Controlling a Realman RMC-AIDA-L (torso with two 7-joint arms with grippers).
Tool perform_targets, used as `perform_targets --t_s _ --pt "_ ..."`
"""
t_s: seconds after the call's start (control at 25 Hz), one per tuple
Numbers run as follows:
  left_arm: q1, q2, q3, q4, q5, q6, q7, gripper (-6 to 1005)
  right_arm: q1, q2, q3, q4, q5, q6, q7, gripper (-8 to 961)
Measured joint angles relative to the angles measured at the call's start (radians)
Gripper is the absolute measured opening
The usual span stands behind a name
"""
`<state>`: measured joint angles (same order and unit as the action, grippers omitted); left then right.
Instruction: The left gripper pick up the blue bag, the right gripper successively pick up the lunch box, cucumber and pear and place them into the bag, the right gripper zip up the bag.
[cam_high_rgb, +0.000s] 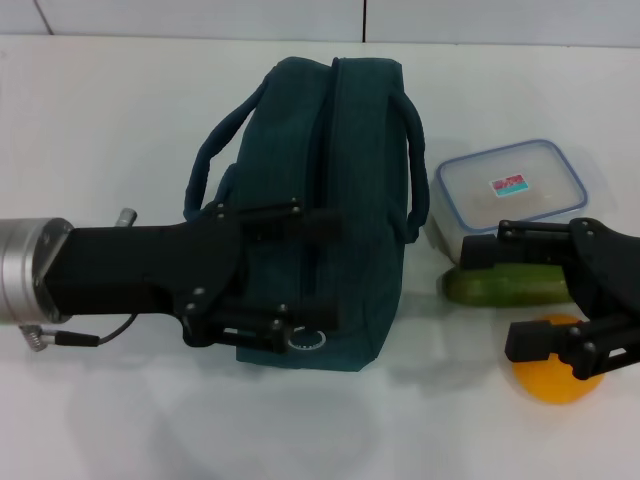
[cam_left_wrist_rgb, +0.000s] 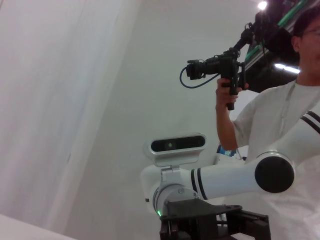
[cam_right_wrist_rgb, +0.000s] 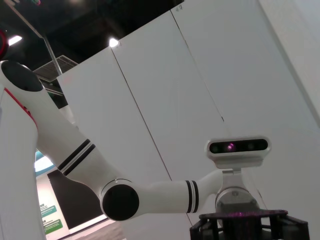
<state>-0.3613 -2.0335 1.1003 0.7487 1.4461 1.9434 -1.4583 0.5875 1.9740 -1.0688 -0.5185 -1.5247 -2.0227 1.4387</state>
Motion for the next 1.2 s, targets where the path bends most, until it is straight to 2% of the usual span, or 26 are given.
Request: perform_targets --t_s 0.04,0.84,1.0,1.04,1.12,1.2 --pt "0.004 -0.001 -0.002 -0.001 -0.002 0.000 0.019 882 0.000 0.000 0.000 0.000 0.000 0.000 -0.001 869" --pt "0.001 -0.005 -0.024 0.002 -0.016 0.026 0.007 881 -0.002 0.003 -0.003 -0.001 0.000 0.004 -0.006 867" --pt "-0.005 0.007 -0.037 0.072 -0.106 0.060 -0.167 880 -0.007 0.002 -0.004 -0.002 0.000 0.004 -0.008 866" --pt "-0.005 0.010 -0.060 0.123 -0.102 0.039 -0.255 880 -0.010 0.001 -0.004 -0.002 0.000 0.005 -0.010 866" --pt "-0.006 0.014 -0.103 0.215 -0.050 -0.011 -0.399 880 -0.014 -0.001 -0.004 0.000 -0.001 0.009 -0.015 866" --pt "-0.010 0.012 -0.162 0.348 0.063 -0.099 -0.576 880 -0.020 -0.003 -0.005 0.000 -0.003 0.018 -0.019 865"
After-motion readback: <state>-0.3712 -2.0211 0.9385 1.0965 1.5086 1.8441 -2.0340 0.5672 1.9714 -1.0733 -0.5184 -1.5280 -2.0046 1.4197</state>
